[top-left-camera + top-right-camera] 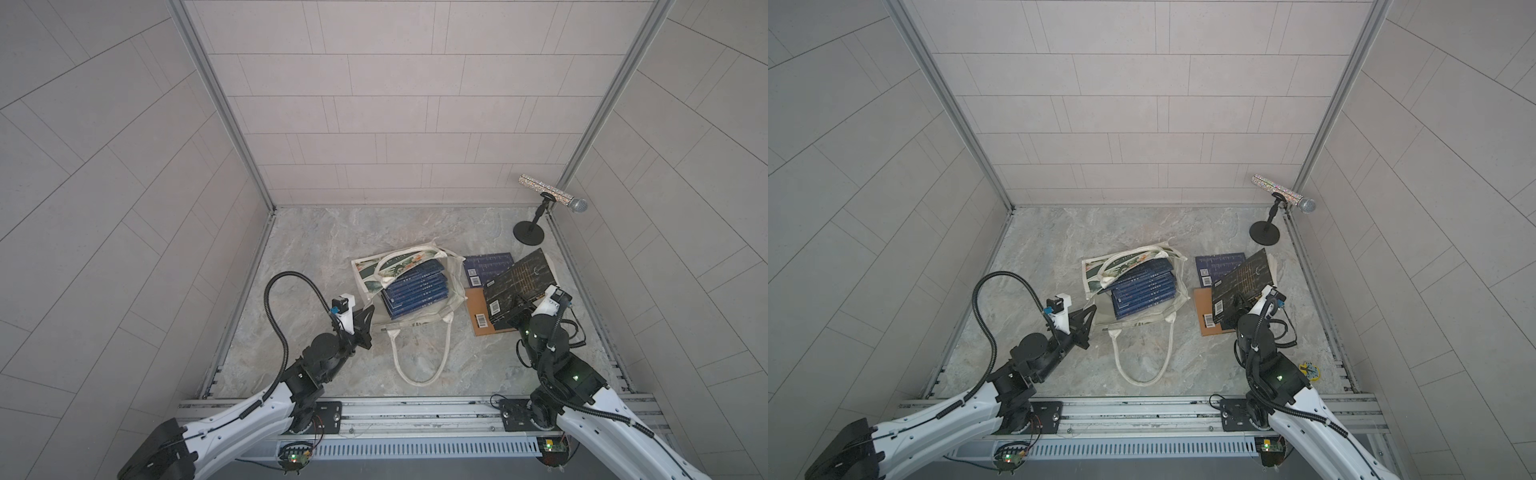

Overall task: Take out the books from the canvas bag
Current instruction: Place the book on the book.

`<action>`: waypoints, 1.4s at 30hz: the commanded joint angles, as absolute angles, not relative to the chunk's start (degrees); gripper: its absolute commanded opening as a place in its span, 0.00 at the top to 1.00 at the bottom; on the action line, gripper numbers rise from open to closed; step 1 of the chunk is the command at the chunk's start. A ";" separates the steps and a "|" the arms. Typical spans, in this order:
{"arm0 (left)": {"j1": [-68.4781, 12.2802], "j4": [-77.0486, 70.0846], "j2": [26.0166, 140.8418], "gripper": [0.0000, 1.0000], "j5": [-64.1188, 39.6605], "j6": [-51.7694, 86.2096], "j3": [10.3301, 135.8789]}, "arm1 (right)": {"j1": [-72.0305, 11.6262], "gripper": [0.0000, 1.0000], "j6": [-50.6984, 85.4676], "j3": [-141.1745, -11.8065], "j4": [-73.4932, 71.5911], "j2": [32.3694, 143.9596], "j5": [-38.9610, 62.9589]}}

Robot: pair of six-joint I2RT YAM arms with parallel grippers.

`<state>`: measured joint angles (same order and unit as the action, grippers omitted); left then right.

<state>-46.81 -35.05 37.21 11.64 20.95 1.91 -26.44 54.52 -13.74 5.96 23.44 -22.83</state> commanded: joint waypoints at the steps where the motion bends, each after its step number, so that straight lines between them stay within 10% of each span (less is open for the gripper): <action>1: -47.02 -35.60 36.42 1.00 12.03 19.95 2.80 | -23.16 1.00 61.16 -12.37 -4.98 24.70 -11.28; 42: -47.02 -37.54 39.02 1.00 11.60 20.04 3.01 | -19.45 0.90 75.86 -5.39 -1.89 36.43 -11.36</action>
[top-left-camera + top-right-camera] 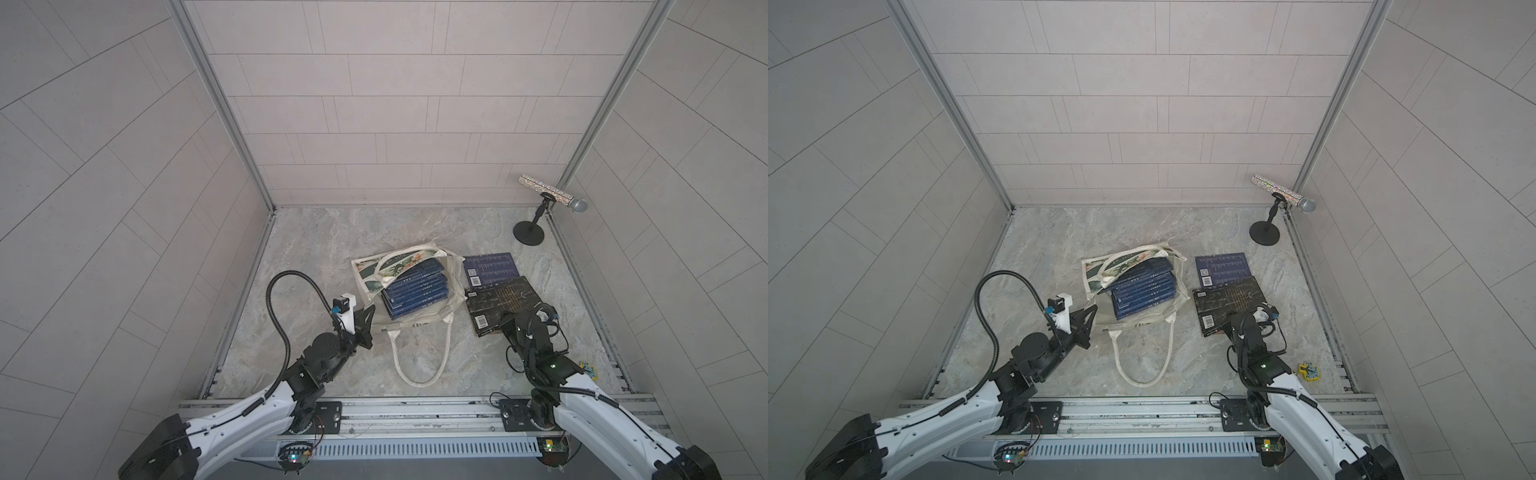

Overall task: Take out the books from the canvas bag
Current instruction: Place the book on the book.

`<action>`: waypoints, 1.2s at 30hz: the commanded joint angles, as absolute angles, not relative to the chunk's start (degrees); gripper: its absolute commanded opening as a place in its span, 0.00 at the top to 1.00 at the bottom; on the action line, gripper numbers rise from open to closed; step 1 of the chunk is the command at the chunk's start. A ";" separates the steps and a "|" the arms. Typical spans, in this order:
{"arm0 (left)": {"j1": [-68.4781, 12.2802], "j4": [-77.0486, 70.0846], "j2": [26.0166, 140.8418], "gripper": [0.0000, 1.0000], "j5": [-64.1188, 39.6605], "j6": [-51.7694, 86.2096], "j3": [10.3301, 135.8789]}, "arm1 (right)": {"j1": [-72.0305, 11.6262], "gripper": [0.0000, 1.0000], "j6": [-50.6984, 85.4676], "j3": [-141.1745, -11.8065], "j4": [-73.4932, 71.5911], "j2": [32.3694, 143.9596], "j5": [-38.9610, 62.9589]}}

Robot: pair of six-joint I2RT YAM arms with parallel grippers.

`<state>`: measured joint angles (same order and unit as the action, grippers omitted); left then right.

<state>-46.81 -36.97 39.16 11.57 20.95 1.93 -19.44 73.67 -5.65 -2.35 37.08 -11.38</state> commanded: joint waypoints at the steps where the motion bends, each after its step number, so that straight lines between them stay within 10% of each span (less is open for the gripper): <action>1: -47.03 -37.53 39.09 1.00 11.50 20.07 3.07 | -19.43 0.88 76.52 -5.21 -1.74 35.92 -11.46; 13: -47.05 -37.55 39.29 1.00 11.32 20.00 3.08 | -19.42 0.52 78.37 -6.05 6.36 30.55 -9.61; 18: -47.02 -37.42 39.20 1.00 11.22 19.95 3.08 | -18.95 0.01 79.54 -6.47 9.51 30.26 -6.79; 36: -47.02 -37.27 39.02 1.00 10.98 19.96 3.21 | -18.28 0.00 74.98 -12.40 6.81 43.66 -2.73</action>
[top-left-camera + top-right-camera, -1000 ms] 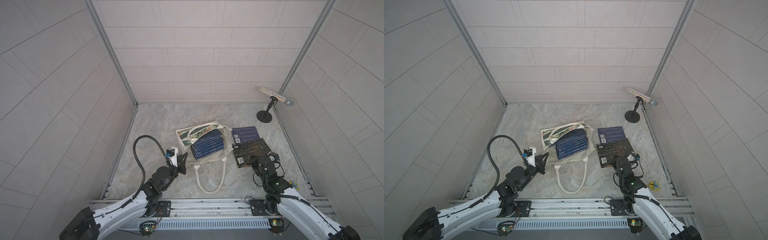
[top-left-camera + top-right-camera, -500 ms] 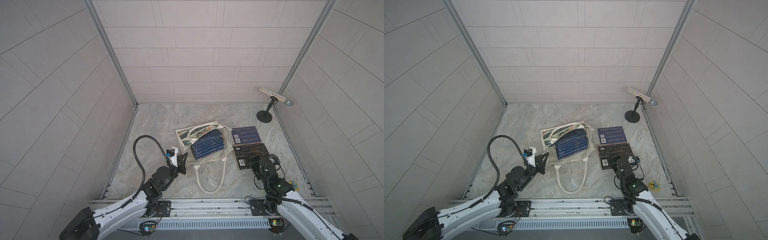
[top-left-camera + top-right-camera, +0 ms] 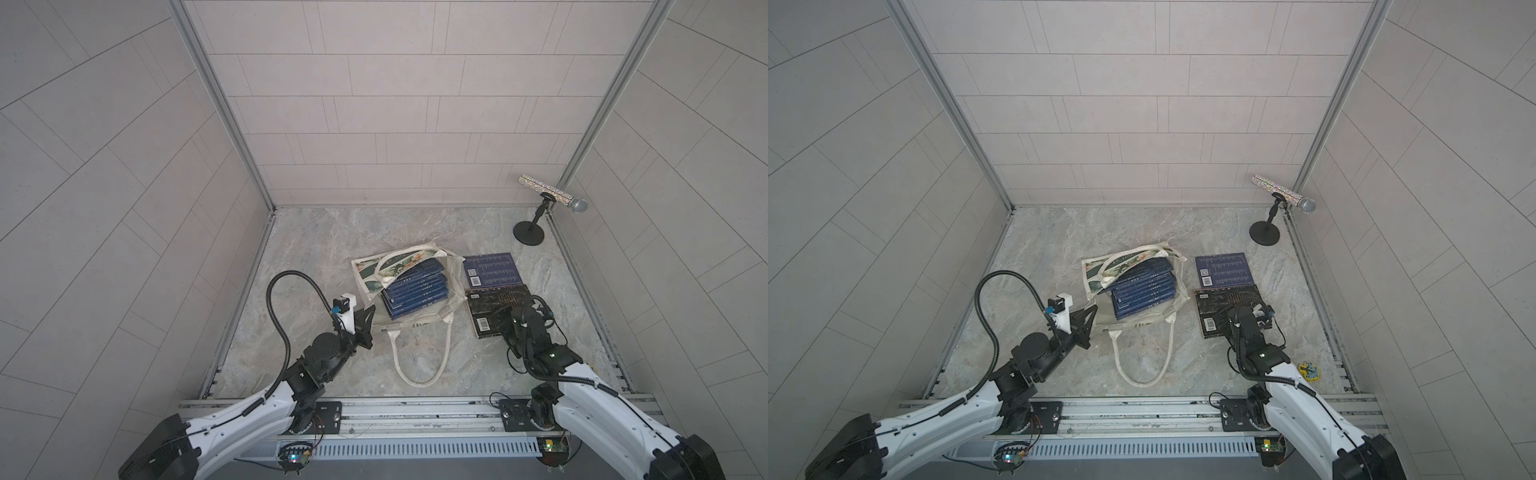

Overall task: Take out the books from the canvas bag
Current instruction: Place the book on the book.

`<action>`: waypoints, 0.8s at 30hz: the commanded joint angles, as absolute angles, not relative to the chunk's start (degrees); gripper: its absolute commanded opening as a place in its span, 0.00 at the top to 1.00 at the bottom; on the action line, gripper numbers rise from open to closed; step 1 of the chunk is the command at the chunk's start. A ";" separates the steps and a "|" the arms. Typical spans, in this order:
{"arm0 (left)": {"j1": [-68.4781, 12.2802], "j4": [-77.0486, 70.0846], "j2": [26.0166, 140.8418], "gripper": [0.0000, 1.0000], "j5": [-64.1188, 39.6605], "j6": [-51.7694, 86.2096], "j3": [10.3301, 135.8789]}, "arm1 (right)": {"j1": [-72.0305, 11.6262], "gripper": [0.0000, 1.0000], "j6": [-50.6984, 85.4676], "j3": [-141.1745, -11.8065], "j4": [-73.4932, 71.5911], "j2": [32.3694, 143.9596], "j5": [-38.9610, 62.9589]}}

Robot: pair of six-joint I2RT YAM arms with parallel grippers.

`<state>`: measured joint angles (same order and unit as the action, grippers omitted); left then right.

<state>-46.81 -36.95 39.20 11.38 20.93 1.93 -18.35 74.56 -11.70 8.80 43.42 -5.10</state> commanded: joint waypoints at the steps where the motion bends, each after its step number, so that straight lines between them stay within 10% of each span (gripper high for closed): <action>1: -47.02 -37.20 38.95 1.00 10.99 19.95 3.25 | -18.28 0.01 76.00 -12.22 7.50 43.16 -2.57; 24: -47.02 -37.66 39.29 1.00 10.69 19.99 3.25 | -19.44 0.00 68.95 -21.62 29.28 32.29 -1.91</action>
<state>-46.81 -37.01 39.75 10.63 20.93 2.02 -18.61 72.03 -19.51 28.60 33.71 -4.29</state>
